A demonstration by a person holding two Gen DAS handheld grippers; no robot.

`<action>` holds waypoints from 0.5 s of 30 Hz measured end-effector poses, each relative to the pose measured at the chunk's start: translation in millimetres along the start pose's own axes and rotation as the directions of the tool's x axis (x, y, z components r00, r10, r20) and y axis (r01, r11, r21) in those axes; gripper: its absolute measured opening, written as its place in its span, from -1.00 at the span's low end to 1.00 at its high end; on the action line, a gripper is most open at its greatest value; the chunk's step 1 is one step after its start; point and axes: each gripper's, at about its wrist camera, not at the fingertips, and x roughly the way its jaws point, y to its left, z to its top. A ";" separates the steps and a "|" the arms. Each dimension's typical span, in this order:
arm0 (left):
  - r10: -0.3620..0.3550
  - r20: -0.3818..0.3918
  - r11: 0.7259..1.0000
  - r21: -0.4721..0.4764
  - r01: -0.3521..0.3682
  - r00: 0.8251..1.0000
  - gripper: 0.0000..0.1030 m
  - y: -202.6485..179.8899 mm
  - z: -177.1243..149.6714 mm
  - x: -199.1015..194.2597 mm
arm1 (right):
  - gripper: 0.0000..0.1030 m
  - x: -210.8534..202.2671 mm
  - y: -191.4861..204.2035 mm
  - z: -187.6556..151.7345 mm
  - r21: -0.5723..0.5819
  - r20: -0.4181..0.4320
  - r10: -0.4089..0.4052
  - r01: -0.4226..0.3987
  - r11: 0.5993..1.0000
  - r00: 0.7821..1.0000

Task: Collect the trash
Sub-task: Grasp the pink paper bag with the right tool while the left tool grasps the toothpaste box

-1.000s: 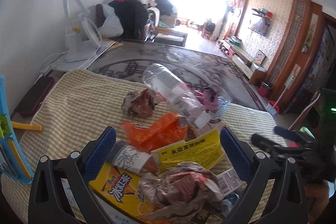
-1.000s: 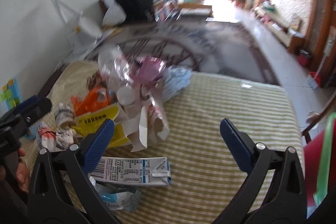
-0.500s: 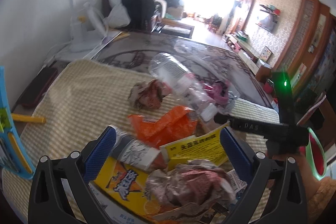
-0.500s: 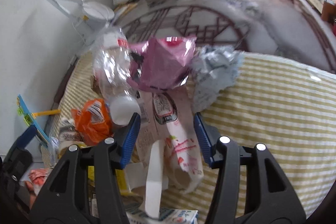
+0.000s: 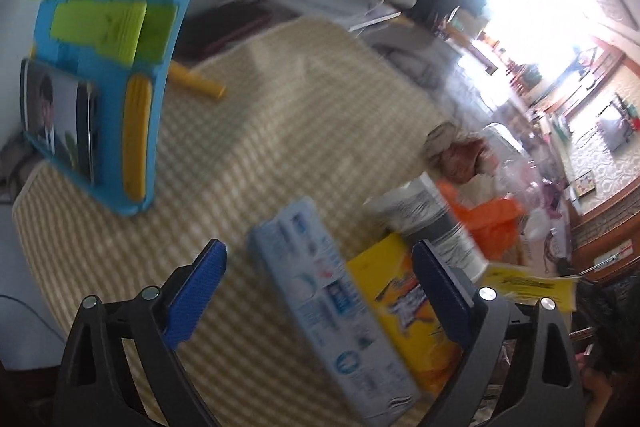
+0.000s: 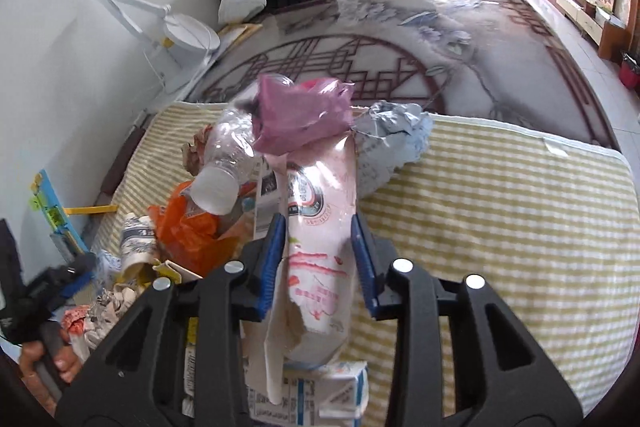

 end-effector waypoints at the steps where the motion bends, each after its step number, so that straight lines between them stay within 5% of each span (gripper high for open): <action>1: 0.009 -0.007 1.000 0.010 -0.009 1.000 0.74 -0.1 -2.3 2.9 | -0.88 -4.6 0.3 -0.4 0.002 0.012 -0.002 0.002 1.000 1.000; 7: -0.009 -0.067 1.000 0.012 0.010 0.998 0.64 1.5 -20.0 15.9 | -0.87 -15.3 -5.5 -9.8 -0.023 0.006 -0.055 0.055 0.998 0.998; 9: -0.056 -0.066 0.998 -0.003 0.056 0.996 0.31 4.1 -20.3 14.2 | -0.77 -13.7 -12.2 -12.3 0.000 0.002 -0.058 0.058 0.998 0.998; 11: -0.045 -0.043 0.999 0.010 0.045 0.998 0.11 2.6 -21.6 11.4 | -0.15 -13.5 -19.2 -12.7 0.027 0.006 -0.058 0.058 0.998 0.998; 15: -0.035 -0.011 0.999 -0.004 0.035 0.999 -0.14 5.1 -19.5 6.4 | 0.23 -5.6 -26.5 -7.2 0.074 0.005 -0.023 0.023 0.997 1.000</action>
